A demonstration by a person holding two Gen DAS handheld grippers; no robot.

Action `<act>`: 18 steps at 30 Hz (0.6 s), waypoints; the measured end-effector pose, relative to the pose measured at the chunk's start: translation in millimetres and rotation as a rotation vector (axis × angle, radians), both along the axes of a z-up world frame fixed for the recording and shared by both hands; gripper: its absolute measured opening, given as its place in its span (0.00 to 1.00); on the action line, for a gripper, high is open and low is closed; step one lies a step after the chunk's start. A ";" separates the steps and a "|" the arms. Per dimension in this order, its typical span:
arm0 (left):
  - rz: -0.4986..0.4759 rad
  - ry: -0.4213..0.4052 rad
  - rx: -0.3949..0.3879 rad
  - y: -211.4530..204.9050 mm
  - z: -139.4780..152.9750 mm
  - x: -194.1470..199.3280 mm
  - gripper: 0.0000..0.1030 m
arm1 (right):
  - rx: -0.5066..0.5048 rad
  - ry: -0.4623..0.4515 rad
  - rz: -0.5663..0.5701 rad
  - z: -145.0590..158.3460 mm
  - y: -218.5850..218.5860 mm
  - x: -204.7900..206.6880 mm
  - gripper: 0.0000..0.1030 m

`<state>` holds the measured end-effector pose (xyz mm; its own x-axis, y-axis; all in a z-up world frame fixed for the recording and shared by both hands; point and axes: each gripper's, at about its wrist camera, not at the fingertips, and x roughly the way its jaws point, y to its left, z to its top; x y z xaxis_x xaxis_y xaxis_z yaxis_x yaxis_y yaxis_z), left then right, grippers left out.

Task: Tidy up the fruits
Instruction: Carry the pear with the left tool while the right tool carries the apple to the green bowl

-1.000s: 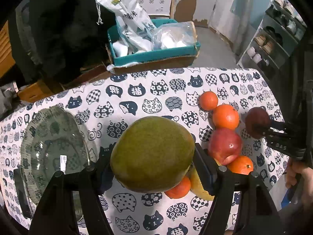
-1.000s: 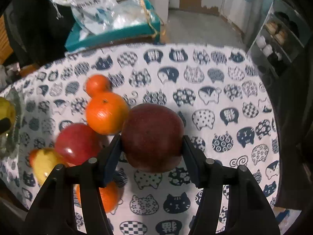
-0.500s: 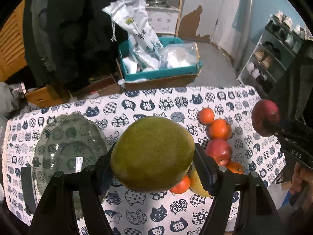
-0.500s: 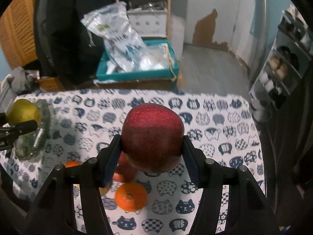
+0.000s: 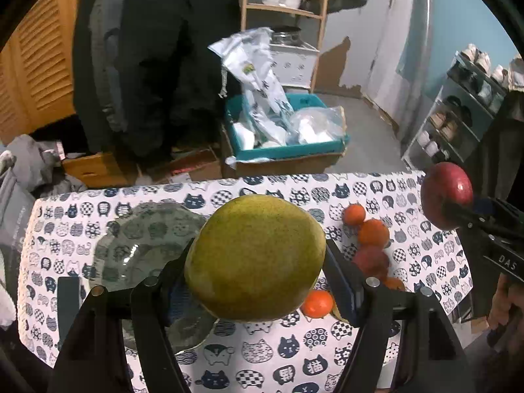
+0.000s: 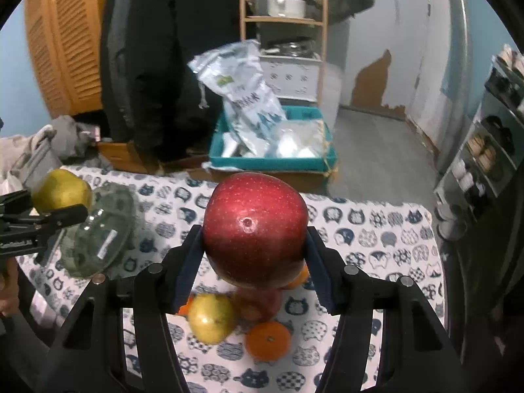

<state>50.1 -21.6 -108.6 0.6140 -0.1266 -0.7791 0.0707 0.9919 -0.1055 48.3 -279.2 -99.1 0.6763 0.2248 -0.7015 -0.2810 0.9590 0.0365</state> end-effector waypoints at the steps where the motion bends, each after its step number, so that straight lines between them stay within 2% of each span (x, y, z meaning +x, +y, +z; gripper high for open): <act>1: 0.006 -0.004 0.001 2.9 1.8 -1.4 0.72 | 0.001 -0.003 0.010 1.8 4.1 -0.5 0.59; 18: 0.127 -0.015 0.018 65.3 -1.4 -16.3 0.72 | 0.013 0.005 0.146 9.5 90.0 9.4 0.59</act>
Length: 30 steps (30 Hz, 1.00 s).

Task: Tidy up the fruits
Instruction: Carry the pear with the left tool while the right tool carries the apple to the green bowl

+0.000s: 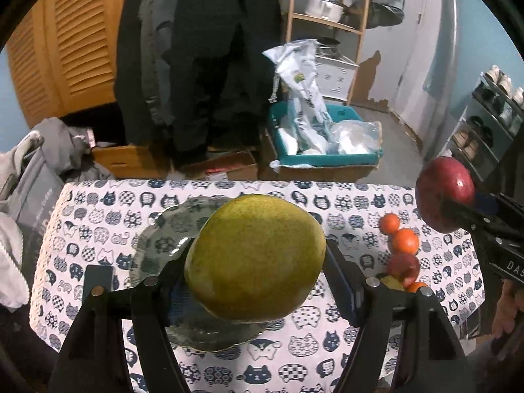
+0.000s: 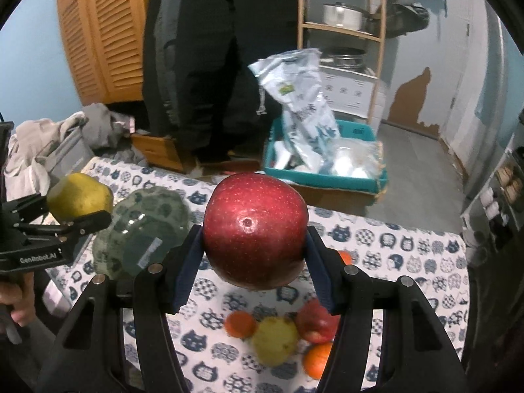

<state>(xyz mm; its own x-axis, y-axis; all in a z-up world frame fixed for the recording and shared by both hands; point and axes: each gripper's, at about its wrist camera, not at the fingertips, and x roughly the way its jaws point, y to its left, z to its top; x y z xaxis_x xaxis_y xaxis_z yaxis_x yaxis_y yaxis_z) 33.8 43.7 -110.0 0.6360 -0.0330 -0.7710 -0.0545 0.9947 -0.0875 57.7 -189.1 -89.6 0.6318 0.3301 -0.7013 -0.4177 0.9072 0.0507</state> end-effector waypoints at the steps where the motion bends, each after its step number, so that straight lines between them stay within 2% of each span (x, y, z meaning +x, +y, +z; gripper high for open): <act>1: 0.009 0.000 0.002 4.2 -0.8 -0.5 0.72 | 0.003 0.003 0.008 -0.1 6.3 1.6 0.59; 15: 0.111 0.065 0.004 64.3 -32.4 -2.2 0.72 | 0.013 0.062 0.126 -16.6 95.2 17.2 0.59; 21: 0.152 0.115 -0.006 85.7 -54.2 2.7 0.72 | 0.004 0.109 0.167 -36.7 130.3 25.9 0.59; 30: 0.199 0.230 -0.019 110.2 -105.9 17.3 0.72 | -0.011 0.203 0.192 -80.0 166.5 43.0 0.59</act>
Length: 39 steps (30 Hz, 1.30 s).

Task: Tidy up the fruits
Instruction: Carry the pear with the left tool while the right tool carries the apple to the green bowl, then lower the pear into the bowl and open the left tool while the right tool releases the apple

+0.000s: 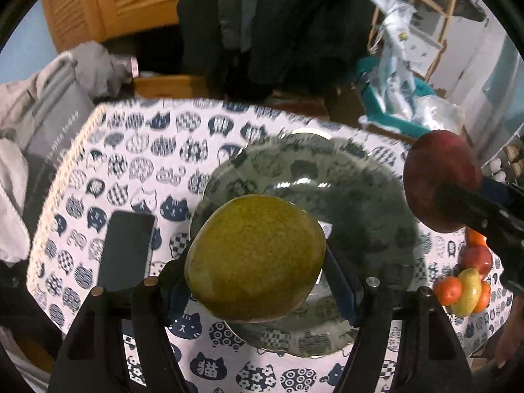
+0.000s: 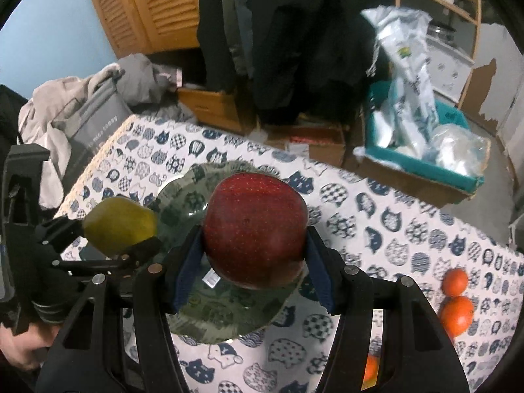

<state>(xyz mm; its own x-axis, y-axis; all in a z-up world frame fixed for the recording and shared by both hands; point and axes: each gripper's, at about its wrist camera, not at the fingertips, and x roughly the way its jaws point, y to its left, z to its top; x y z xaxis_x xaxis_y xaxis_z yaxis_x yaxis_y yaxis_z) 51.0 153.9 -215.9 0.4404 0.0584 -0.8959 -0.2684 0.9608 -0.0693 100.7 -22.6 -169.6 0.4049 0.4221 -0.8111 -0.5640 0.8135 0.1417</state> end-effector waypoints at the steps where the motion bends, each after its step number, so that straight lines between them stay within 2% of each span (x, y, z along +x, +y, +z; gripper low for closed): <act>1: 0.008 0.010 -0.013 2.2 -4.6 1.1 0.72 | -0.004 0.010 0.003 -5.1 3.0 1.2 0.59; 4: 0.023 0.044 -0.048 7.4 -20.9 4.0 0.72 | -0.018 0.034 0.011 -19.1 11.6 3.0 0.59; 12: 0.030 0.105 -0.054 9.6 -46.5 10.7 0.72 | -0.040 0.090 0.024 -46.1 24.1 7.7 0.59; 22: 0.020 0.181 -0.061 6.6 -67.7 15.9 0.72 | -0.038 0.129 0.014 -58.9 23.0 10.3 0.59; 29: -0.033 0.252 -0.033 -8.2 -83.6 21.1 0.72 | -0.028 0.142 -0.002 -59.7 17.0 12.6 0.59; 30: -0.035 0.251 -0.024 -10.0 -83.5 21.0 0.72 | -0.026 0.144 -0.005 -59.5 16.4 13.0 0.59; 33: -0.028 0.220 -0.016 -9.4 -75.3 22.3 0.88 | -0.020 0.149 -0.016 -59.3 14.6 15.4 0.59; 39: 0.022 0.170 -0.064 7.2 -54.1 18.0 0.90 | -0.011 0.160 -0.016 -60.3 14.6 18.9 0.59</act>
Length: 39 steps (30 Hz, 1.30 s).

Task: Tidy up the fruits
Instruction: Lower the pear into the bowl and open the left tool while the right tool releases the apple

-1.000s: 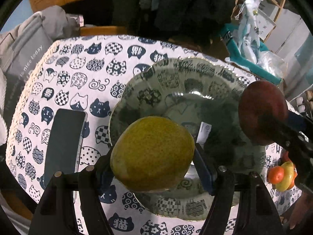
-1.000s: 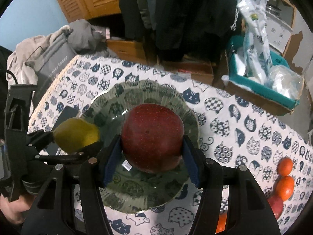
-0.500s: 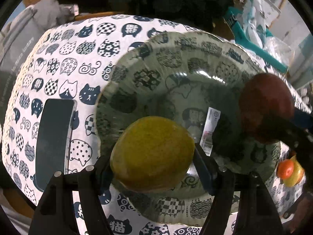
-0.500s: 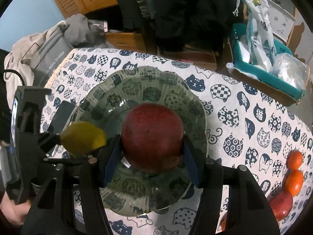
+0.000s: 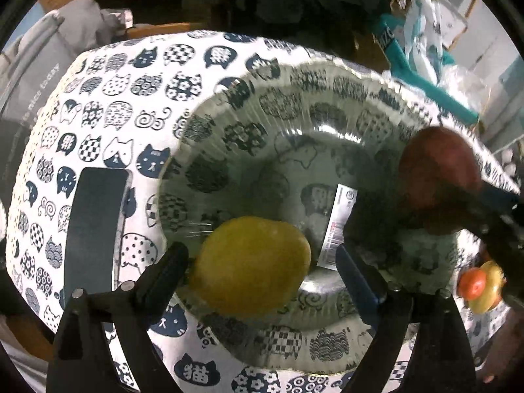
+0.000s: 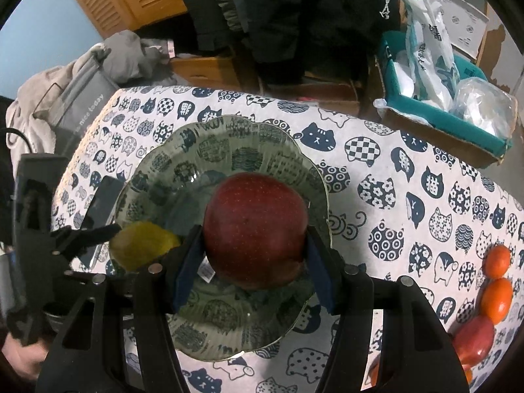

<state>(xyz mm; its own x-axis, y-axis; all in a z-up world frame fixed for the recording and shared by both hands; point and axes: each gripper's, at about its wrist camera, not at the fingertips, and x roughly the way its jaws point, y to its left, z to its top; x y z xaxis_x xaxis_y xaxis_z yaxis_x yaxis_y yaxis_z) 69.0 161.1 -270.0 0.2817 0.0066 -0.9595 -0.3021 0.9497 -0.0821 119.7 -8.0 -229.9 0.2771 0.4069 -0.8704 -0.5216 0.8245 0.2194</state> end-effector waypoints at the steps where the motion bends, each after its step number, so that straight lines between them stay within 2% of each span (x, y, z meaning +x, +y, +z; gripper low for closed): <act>1: 0.003 -0.005 0.000 2.6 3.6 -2.1 0.90 | -0.002 0.003 0.004 -1.0 1.4 0.1 0.59; 12: 0.078 -0.043 0.047 28.6 23.1 -31.1 0.90 | -0.058 0.046 0.059 -22.5 23.0 -6.0 0.59; 17: 0.108 -0.039 0.036 36.5 22.5 -39.0 0.90 | -0.095 0.070 0.098 -36.4 34.0 -12.9 0.59; 23: 0.113 -0.045 0.038 39.0 26.4 -43.3 0.90 | -0.100 0.079 0.111 -37.7 38.9 -13.8 0.61; 33: 0.103 -0.078 0.028 33.0 42.1 -46.4 0.90 | -0.009 0.035 0.067 -2.6 30.9 -11.0 0.65; 39: 0.084 -0.134 0.018 24.1 65.2 -48.3 0.90 | -0.001 -0.067 0.020 35.6 13.6 -13.9 0.65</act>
